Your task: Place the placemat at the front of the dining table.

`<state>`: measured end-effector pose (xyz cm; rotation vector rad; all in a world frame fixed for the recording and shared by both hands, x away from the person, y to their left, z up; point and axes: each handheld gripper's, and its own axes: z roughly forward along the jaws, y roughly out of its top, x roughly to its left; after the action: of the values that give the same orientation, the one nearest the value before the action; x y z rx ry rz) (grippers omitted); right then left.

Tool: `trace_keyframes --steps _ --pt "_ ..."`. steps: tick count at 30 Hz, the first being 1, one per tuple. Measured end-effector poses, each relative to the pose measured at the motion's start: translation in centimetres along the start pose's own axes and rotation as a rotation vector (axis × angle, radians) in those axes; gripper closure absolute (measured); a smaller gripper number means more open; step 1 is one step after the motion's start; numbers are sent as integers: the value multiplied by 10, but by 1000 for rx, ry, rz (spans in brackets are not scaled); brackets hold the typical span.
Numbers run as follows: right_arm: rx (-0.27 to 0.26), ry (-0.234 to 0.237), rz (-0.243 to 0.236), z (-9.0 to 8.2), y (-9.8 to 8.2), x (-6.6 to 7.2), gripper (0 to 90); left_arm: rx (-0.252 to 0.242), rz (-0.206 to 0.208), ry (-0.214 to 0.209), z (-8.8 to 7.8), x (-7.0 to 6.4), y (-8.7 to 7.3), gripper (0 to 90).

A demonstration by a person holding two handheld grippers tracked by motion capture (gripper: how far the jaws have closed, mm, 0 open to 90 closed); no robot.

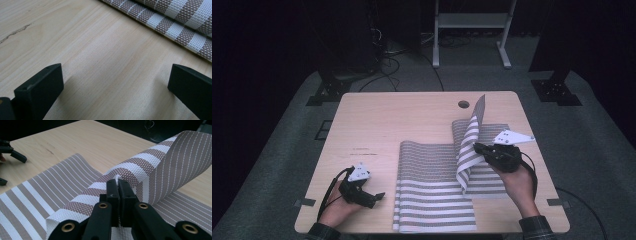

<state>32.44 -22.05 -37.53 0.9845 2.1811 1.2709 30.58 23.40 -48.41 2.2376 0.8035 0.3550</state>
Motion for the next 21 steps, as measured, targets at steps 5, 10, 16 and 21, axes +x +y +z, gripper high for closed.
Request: trace_keyframes --steps 5,10,16,21 --pt "4 14 -25 9 6 7 880 0 -1 0 0 0 0 0" --pt "12 34 -37 17 10 15 880 0 0 0 0 0 0 0" --pt "23 47 -61 26 14 24 880 1 0 -1 0 0 0 0" --pt "26 64 -82 34 20 33 879 0 0 0 0 0 0 0"
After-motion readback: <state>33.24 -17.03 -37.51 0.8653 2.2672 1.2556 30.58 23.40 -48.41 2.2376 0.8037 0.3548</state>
